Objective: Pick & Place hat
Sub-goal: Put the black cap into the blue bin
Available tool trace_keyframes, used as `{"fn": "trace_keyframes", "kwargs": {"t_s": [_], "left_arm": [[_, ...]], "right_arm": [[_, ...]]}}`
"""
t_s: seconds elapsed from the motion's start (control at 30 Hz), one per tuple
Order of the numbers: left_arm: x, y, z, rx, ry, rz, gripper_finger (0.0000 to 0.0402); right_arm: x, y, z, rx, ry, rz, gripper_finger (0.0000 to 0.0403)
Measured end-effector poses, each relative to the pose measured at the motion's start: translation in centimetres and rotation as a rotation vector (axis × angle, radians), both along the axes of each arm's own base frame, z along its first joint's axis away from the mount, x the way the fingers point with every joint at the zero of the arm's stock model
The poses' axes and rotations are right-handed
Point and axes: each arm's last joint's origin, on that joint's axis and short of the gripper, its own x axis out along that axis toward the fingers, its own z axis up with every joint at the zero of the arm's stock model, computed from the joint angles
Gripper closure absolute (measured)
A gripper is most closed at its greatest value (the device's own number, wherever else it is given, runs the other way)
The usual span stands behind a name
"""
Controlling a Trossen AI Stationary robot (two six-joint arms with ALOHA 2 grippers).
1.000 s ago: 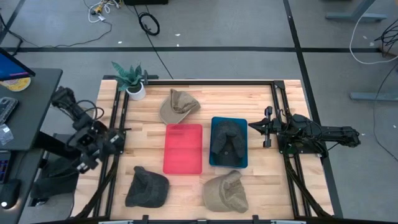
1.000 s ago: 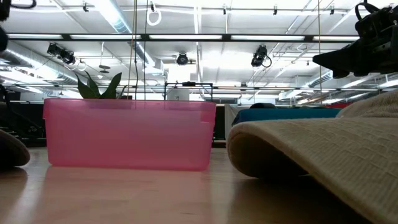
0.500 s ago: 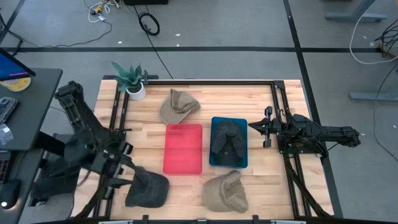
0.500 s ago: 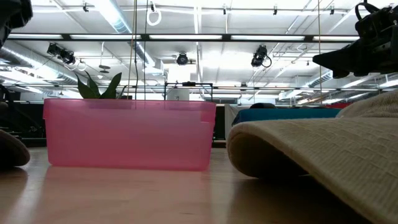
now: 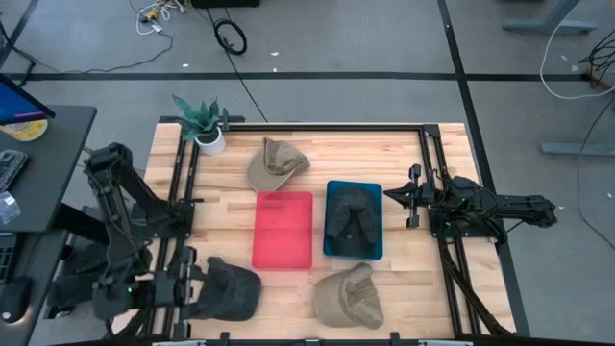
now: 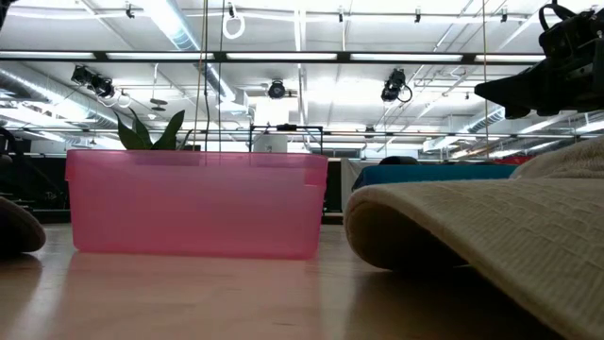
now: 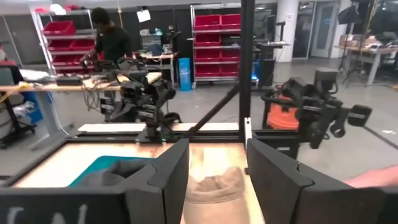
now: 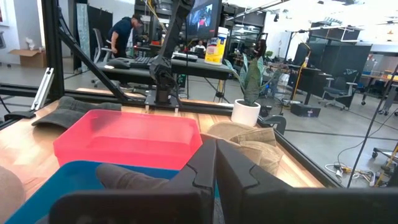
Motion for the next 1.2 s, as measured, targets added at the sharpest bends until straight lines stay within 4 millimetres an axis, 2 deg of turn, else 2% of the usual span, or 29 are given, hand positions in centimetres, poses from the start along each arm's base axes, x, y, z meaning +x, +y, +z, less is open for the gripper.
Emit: {"fn": "trace_keyframes", "kwargs": {"t_s": [0.17,0.33,0.47,0.53,0.67,0.93,1.2], "left_arm": [[0.4,-1.0,-1.0,-0.052,0.01,0.008,0.0236],[0.7,-1.2,-2.4,-0.109,0.047,0.004,0.0236],[1.6,-1.7,-3.3,-0.129,0.158,-0.258,0.0236],[2.2,-2.2,-3.9,-0.188,0.2,-0.317,0.0236],[3.2,-2.1,-5.6,-0.277,0.291,-0.259,0.0236],[4.9,0.4,-7.9,-0.439,0.517,-0.105,0.0236],[5.4,2.4,-9.4,-0.532,0.704,0.032,0.0236]], "right_arm": [[0.0,0.0,0.0,0.0,0.0,0.0,0.0388],[0.0,0.0,0.0,0.0,0.0,0.0,0.0388],[0.0,0.0,0.0,0.0,0.0,0.0,0.0388],[0.0,0.0,0.0,0.0,0.0,0.0,0.0388],[0.0,0.0,0.0,0.0,0.0,0.0,0.0388],[0.0,0.0,0.0,0.0,0.0,0.0,0.0388],[0.0,0.0,0.0,0.0,0.0,0.0,0.0388]]}}
